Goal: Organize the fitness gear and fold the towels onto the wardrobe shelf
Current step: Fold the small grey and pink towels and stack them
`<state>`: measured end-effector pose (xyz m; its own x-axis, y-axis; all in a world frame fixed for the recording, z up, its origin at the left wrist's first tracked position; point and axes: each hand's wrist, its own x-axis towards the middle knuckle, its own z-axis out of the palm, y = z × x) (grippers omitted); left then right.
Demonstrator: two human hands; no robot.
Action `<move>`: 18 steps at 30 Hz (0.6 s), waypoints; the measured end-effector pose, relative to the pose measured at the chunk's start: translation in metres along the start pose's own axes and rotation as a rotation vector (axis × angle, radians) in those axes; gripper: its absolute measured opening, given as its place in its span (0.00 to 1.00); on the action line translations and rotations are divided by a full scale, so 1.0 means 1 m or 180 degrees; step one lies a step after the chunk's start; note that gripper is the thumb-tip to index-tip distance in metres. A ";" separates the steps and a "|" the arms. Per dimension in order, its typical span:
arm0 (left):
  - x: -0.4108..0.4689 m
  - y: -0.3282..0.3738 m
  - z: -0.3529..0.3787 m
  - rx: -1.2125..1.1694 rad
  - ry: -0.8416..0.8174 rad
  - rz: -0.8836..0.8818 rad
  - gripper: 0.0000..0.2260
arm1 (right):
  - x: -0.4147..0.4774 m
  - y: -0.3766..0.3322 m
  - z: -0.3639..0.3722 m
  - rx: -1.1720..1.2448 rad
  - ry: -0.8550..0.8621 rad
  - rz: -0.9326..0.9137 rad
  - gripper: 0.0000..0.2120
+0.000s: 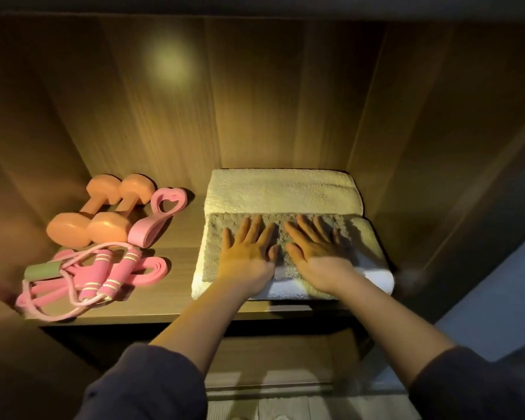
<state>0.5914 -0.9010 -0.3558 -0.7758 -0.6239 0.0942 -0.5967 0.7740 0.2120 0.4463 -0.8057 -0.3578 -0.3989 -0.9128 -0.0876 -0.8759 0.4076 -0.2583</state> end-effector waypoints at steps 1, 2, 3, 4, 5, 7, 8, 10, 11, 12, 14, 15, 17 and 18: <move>-0.001 -0.003 0.003 0.0114 -0.0048 -0.0082 0.26 | 0.001 0.003 0.001 -0.0145 -0.0029 0.0077 0.24; -0.001 -0.007 0.005 0.0190 -0.0049 -0.0156 0.26 | 0.002 0.006 0.002 -0.0228 -0.0025 0.0141 0.24; -0.003 -0.010 0.007 0.0235 -0.0039 -0.0218 0.27 | 0.001 0.009 0.004 -0.0274 -0.0024 0.0185 0.25; -0.005 -0.013 0.010 0.0274 -0.0032 -0.0270 0.28 | -0.001 0.012 0.006 -0.0294 -0.0041 0.0224 0.26; -0.009 -0.016 0.011 0.0309 -0.0025 -0.0312 0.29 | -0.003 0.014 0.008 -0.0298 -0.0053 0.0255 0.26; -0.014 -0.025 0.011 0.0340 0.0001 -0.0418 0.30 | -0.006 0.019 0.009 -0.0259 -0.0021 0.0349 0.28; -0.016 -0.031 0.009 0.0357 0.0000 -0.0478 0.31 | -0.008 0.021 0.008 -0.0248 0.0018 0.0428 0.29; -0.022 -0.039 0.004 0.0418 -0.0063 -0.0566 0.32 | -0.013 0.026 0.004 -0.0259 0.0035 0.0623 0.30; -0.025 -0.042 0.002 0.0452 -0.0115 -0.0576 0.33 | -0.017 0.029 0.002 -0.0253 -0.0010 0.0724 0.30; -0.026 -0.043 -0.001 0.0480 -0.0178 -0.0583 0.34 | -0.021 0.033 -0.001 -0.0232 -0.0069 0.0825 0.31; -0.025 -0.044 -0.009 0.0525 -0.0317 -0.0620 0.34 | -0.028 0.040 -0.008 -0.0049 -0.0119 0.1053 0.31; -0.024 -0.044 -0.014 0.0522 -0.0336 -0.0654 0.33 | -0.030 0.044 -0.013 0.0131 -0.0070 0.1189 0.32; -0.026 -0.040 -0.021 0.0468 -0.0167 -0.0616 0.32 | -0.033 0.049 -0.025 0.0650 0.0202 0.1429 0.29; -0.027 -0.034 -0.022 0.0427 0.0015 -0.0477 0.31 | -0.034 0.051 -0.031 0.1003 0.0413 0.1505 0.25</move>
<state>0.6371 -0.9129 -0.3446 -0.6755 -0.7334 0.0761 -0.7276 0.6797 0.0925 0.4067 -0.7534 -0.3383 -0.7743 -0.6148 -0.1496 -0.4794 0.7244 -0.4954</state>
